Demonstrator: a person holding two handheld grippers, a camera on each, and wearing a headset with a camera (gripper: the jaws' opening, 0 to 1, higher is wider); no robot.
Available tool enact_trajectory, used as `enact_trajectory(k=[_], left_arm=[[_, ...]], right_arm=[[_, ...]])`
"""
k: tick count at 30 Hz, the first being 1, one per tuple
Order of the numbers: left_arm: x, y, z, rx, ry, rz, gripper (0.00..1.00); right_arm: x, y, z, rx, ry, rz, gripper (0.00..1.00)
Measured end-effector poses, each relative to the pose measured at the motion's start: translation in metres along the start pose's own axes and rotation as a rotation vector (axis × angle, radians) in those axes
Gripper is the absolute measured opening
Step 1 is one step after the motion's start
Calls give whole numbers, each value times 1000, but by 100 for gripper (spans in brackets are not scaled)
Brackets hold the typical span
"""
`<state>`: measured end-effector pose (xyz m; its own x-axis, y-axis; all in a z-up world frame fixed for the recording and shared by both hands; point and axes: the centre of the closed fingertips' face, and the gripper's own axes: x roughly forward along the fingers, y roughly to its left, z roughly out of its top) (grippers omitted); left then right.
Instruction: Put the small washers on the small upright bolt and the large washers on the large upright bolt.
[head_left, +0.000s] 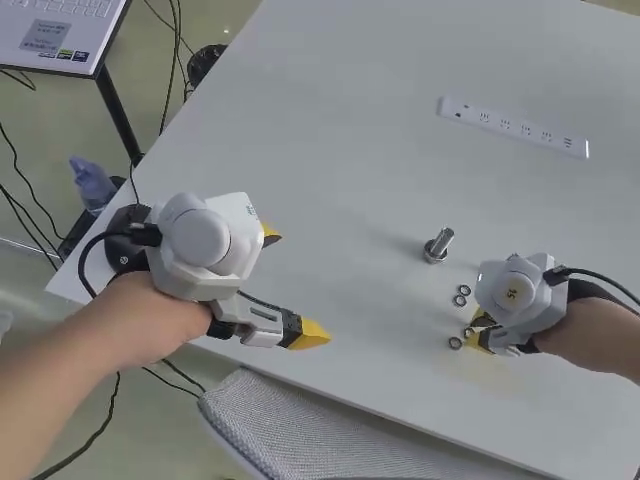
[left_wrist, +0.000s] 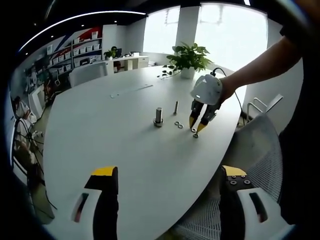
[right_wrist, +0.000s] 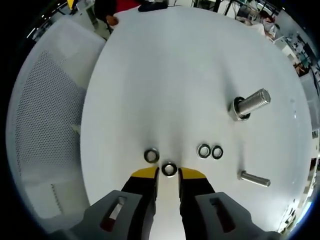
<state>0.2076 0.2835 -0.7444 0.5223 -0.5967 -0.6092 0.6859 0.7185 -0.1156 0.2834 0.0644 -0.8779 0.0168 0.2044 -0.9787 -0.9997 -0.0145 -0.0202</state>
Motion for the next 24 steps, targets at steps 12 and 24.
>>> enact_trajectory(k=[12,24], left_arm=[[-2,-6,-4,-7,1,3,82],[0,-9,11,-1,-14,5,82]], right_arm=[[0,1,0,-11,3,8,14],[-1,0,0,37,-3,23,12]])
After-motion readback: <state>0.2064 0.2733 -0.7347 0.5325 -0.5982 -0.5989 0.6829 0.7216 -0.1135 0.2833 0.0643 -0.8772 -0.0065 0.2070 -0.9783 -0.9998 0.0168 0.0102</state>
